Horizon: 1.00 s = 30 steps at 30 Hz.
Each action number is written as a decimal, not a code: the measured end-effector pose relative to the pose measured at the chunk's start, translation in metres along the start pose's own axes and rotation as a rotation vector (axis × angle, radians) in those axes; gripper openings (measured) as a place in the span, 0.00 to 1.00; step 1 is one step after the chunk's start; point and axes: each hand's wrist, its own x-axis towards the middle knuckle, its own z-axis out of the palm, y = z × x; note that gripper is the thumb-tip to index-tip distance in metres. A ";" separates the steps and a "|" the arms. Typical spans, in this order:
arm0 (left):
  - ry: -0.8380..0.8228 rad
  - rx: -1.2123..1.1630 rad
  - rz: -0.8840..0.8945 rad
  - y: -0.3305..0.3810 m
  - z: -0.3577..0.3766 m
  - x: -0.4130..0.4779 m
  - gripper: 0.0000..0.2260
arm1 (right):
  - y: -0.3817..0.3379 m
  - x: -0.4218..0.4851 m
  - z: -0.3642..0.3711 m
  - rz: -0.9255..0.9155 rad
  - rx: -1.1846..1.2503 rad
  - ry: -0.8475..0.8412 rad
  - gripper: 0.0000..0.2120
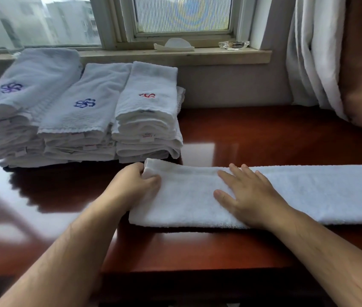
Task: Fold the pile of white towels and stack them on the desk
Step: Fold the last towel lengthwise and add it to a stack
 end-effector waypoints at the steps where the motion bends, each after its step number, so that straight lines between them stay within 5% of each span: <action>1: 0.004 -0.002 0.029 -0.001 -0.001 0.000 0.10 | 0.001 0.000 0.000 0.001 0.008 0.003 0.37; 4: 0.007 -0.053 0.052 -0.002 -0.008 0.000 0.08 | -0.002 -0.003 -0.003 0.009 0.075 0.083 0.30; 8: -0.069 -0.397 0.005 0.014 -0.033 -0.015 0.12 | -0.033 -0.017 -0.015 -0.196 0.273 0.486 0.16; 11: -0.162 -0.665 -0.044 0.037 -0.054 -0.029 0.10 | -0.066 -0.018 -0.037 -0.198 0.793 0.199 0.22; 14: -0.203 -0.660 0.003 0.065 -0.046 -0.032 0.12 | -0.081 -0.004 -0.056 -0.043 1.292 -0.115 0.32; 18: -0.403 -0.583 -0.004 0.086 -0.014 -0.026 0.28 | -0.064 0.004 -0.061 0.060 1.681 -0.364 0.48; 22: -0.512 -0.592 0.083 0.073 0.022 -0.019 0.30 | -0.031 -0.005 -0.051 0.051 1.874 -0.452 0.46; 25: -0.531 -0.665 0.154 0.068 0.051 -0.025 0.27 | -0.017 -0.011 -0.046 0.183 1.866 -0.359 0.34; 30: -0.175 -0.745 0.385 0.067 0.068 -0.023 0.17 | 0.002 -0.006 -0.039 0.388 1.691 -0.061 0.14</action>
